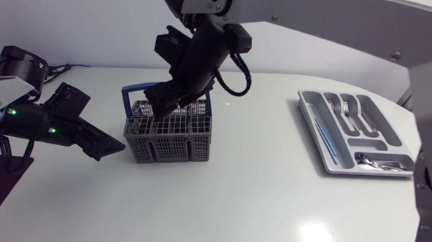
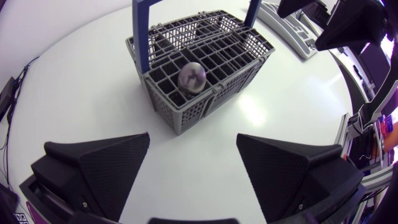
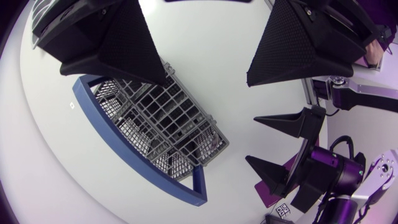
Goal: Unload the cutlery basket into the drawer organizer.
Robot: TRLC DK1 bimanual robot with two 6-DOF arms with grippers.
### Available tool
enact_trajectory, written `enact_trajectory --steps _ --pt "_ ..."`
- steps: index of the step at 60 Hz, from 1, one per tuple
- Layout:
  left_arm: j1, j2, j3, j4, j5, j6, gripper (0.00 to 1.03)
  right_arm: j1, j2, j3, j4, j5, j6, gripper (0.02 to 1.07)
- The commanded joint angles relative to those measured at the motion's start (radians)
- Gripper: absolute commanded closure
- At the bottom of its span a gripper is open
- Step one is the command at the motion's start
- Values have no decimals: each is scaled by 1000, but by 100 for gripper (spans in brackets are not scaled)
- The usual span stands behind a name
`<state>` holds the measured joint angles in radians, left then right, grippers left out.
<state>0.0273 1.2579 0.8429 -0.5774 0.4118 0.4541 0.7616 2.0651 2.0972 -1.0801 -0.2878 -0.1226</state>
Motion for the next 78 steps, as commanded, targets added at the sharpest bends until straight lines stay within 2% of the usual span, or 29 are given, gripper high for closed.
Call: enact_trajectory --steps 1,13,30,39,43,57,78 --pt "14 -22 -38 10 13 37 5 15 70 49 -11 -4 60 13" --pt "36 -40 -61 22 35 57 5 21 184 172 -21 -37 144 13" --pt "37 -61 -87 45 36 58 5 42 254 236 25 -60 218 16" --pt "37 -77 -103 65 39 58 5 65 257 196 92 -48 255 17" --pt "37 -77 -108 76 39 58 5 70 257 181 117 -44 273 21" --pt "43 -77 -120 83 42 63 5 82 217 61 255 -10 325 21" --pt "52 -77 -127 88 51 66 5 116 182 -29 365 58 350 22"
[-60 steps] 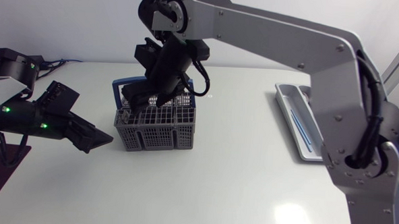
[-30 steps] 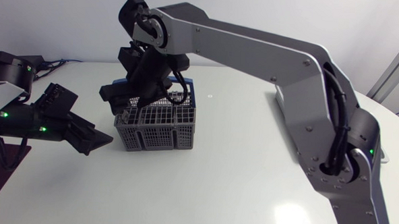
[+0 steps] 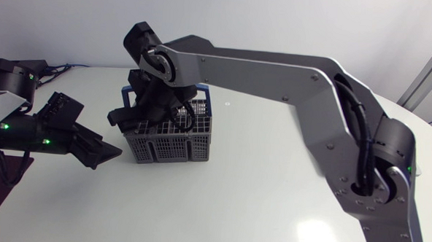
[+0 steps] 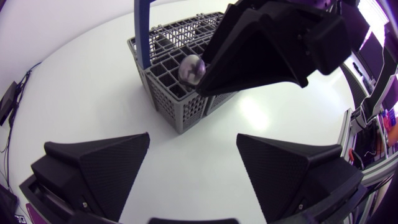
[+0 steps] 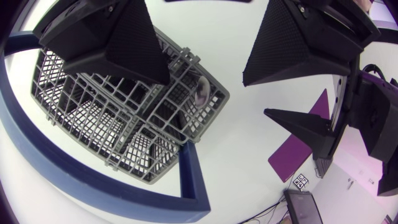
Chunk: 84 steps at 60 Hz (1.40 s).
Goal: Unload the cutlery basket into the drawer organizer.
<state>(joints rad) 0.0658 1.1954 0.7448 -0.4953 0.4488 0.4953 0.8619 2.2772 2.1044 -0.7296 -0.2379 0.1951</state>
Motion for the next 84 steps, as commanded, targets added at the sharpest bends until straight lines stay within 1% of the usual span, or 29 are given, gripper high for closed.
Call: enact_trajectory --steps 1,5,12,17,23,33,36,41,45,50,55,58,62,66,71,74,84 --pt "14 -14 -32 8 14 25 5 17 -30 -40 18 9 32 22" --pt "19 -14 -32 8 21 25 5 20 -41 -52 32 31 32 22" --pt "23 -14 -36 8 24 34 5 28 -51 -64 48 38 32 23" --pt "28 -14 -38 9 24 37 5 29 -58 -76 68 42 33 28" --pt "32 -16 -39 11 25 43 5 29 -59 -80 81 43 35 28" --pt "39 -16 -45 18 31 46 5 31 -61 -95 104 49 40 40" --pt "39 -16 -47 20 31 46 5 31 -64 -99 113 49 40 40" --pt "39 -16 -47 20 33 46 5 31 -64 -99 116 51 40 48" --pt "39 -17 -47 20 33 46 5 31 -62 -99 122 52 41 49" --pt "39 -22 -48 20 33 46 5 31 -59 -99 127 52 41 57" --pt "39 -26 -50 18 34 46 5 29 -56 -99 133 51 41 57" --pt "37 -26 -50 20 34 46 5 29 -54 -99 136 51 41 61" --pt "37 -26 -51 20 34 46 5 29 -50 -99 136 48 40 61" --pt "37 -28 -51 20 34 46 5 29 -47 -99 136 46 40 66" --pt "37 -28 -51 18 34 46 5 26 -44 -99 136 45 40 66" --pt "37 -30 -53 20 34 46 5 26 -42 -99 136 42 40 69" --pt "37 -33 -53 20 39 46 5 23 -31 -96 133 34 40 70"
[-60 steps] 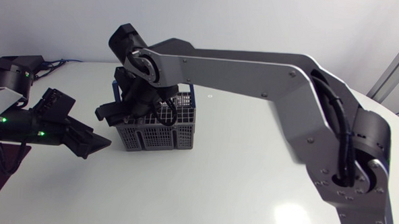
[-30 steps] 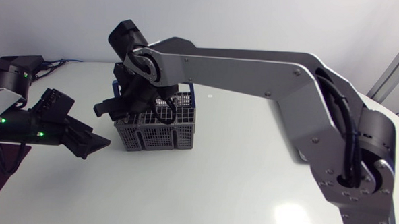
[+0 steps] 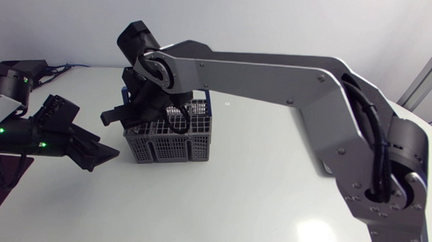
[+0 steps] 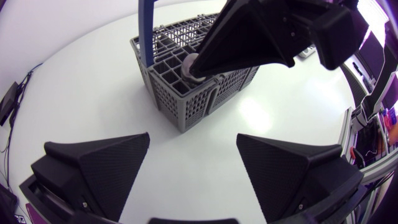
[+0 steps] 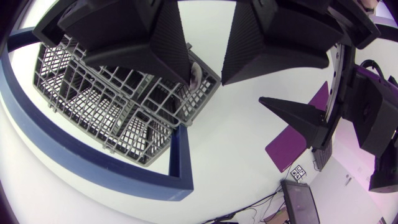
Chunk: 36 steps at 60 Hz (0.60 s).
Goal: Unload the cutlery basket into the drawer organizer.
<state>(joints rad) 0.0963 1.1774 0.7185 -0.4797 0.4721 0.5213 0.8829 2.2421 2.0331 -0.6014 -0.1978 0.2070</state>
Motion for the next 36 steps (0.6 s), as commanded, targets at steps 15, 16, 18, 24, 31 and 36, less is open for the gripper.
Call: enact_trajectory --steps 15,16,18,24,31,36 --pt "5 -18 -31 3 17 20 5 -5 17 -27 2 -9 31 70" --pt "5 -18 -31 3 17 20 5 -5 17 -27 2 -9 31 70" --pt "5 -18 -33 3 17 20 5 -5 19 -28 2 -9 31 70" --pt "5 -19 -33 3 17 20 5 -9 20 -28 2 -9 31 70" --pt "5 -19 -33 4 17 20 5 -12 16 -40 3 1 34 70" --pt "5 -19 -34 3 17 20 5 -16 14 -45 3 9 37 70"
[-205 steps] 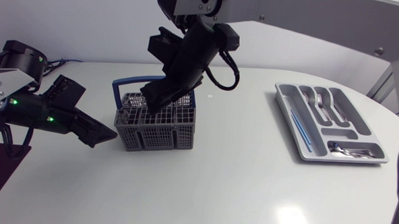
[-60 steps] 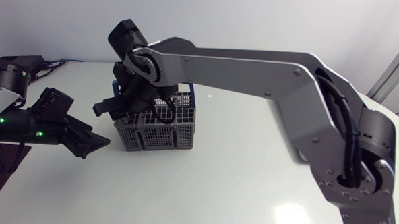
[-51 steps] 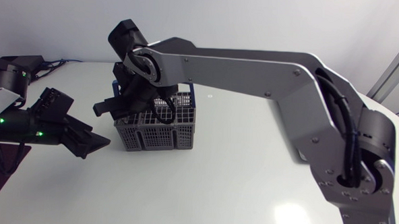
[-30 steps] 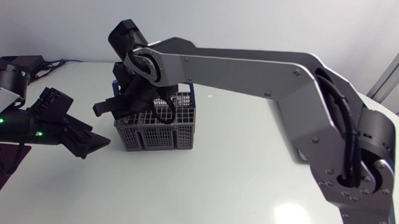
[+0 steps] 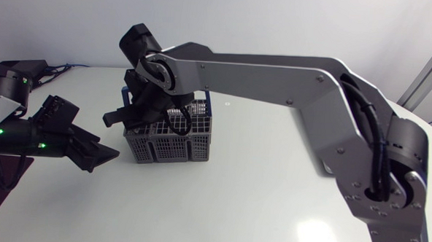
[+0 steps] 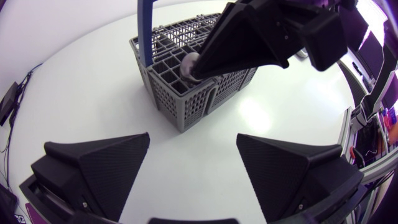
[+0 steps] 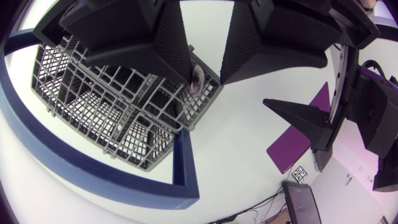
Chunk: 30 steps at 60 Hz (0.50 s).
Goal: Unload the cutlery basket into the drawer organizer.
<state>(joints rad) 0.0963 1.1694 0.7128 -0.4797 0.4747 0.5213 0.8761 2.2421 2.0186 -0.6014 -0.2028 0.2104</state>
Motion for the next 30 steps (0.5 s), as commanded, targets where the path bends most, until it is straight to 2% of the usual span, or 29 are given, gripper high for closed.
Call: enact_trajectory --steps 1,30 --pt "5 -11 -29 3 15 20 5 -11 14 -32 3 17 35 70" --pt "0 -16 -33 3 18 20 5 1 -9 -35 15 60 27 70"
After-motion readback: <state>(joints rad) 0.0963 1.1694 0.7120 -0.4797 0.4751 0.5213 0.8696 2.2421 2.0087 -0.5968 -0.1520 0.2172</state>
